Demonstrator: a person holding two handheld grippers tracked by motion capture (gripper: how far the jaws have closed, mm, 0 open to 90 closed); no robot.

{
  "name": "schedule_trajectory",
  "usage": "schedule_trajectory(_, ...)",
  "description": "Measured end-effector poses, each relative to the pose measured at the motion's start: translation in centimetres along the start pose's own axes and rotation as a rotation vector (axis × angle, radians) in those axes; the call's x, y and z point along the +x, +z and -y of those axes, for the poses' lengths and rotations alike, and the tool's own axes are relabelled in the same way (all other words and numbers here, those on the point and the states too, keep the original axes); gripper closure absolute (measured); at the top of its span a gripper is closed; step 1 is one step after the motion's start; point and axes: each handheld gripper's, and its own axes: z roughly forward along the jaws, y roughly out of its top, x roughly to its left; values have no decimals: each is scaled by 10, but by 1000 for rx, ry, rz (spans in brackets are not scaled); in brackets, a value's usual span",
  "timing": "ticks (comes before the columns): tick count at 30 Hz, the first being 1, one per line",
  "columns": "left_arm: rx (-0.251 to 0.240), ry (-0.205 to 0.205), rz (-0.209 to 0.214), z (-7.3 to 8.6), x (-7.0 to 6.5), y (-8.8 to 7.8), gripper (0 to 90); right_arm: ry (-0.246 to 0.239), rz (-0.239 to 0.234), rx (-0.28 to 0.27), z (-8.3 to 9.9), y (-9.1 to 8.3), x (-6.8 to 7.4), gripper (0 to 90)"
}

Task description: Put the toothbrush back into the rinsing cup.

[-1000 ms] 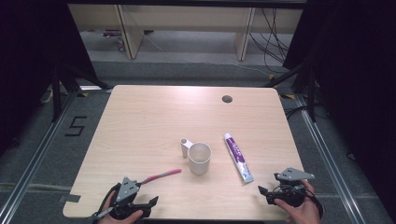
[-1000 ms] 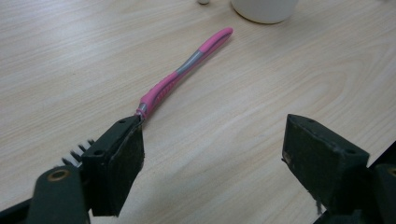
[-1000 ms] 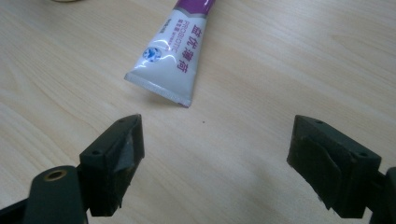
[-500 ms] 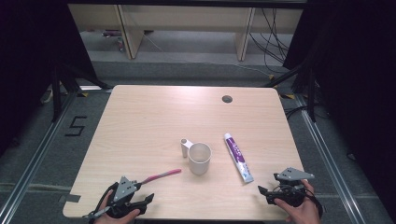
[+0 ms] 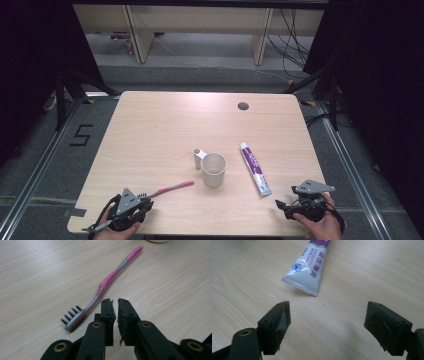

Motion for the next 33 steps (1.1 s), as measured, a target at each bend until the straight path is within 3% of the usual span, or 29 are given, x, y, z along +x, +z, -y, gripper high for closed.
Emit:
schedule_trajectory(2, -13, -37, -5, 2, 3, 2, 827, 23, 2, 7, 0, 0, 2, 215)
schedule_trajectory(3, 9, -23, -3, 2, 6, 1, 835, -5, 4, 2, 0, -1, 1, 215)
schedule_trajectory(5, 8, -33, -8, 2, 7, 1, 841, -7, 2, -6, -1, 0, 1, 215)
schedule_trajectory(8, 21, -42, -20, 3, 13, 3, 841, 49, -12, 11, -1, -1, 5, 215)
schedule_trajectory(9, 34, -47, -12, 3, 15, 3, 839, 47, -12, 11, -1, -1, 4, 215)
schedule_trajectory(10, 40, -45, -22, 3, 16, 4, 838, 15, -3, -2, 0, 0, 3, 216)
schedule_trajectory(12, 46, -48, -21, 4, 18, 5, 837, 40, -14, 9, -1, 0, 4, 217)
schedule_trajectory(17, 64, -41, -20, 4, 21, 8, 836, 28, -10, 4, 0, 0, 3, 219)
schedule_trajectory(18, 73, -31, -39, 3, 23, 9, 835, 49, -14, 12, -1, -1, 5, 220)
schedule_trajectory(23, 55, -64, -59, 2, 28, 16, 832, 29, -8, 5, -1, -1, 2, 222)
schedule_trajectory(27, 65, -50, -64, -2, 34, 21, 829, 21, -15, 0, -2, 0, 1, 223)
schedule_trajectory(28, 60, -57, -71, -5, 36, 24, 829, 61, -13, 18, -1, -2, 4, 223)
schedule_trajectory(31, 58, -59, -77, -8, 41, 28, 829, 26, -18, 3, -2, 0, 1, 224)
schedule_trajectory(32, 59, -64, -83, -10, 43, 30, 829, 61, -20, 10, -1, -1, 3, 224)
schedule_trajectory(33, 53, -78, -80, -11, 46, 32, 829, 61, -20, 10, -1, -1, 3, 224)
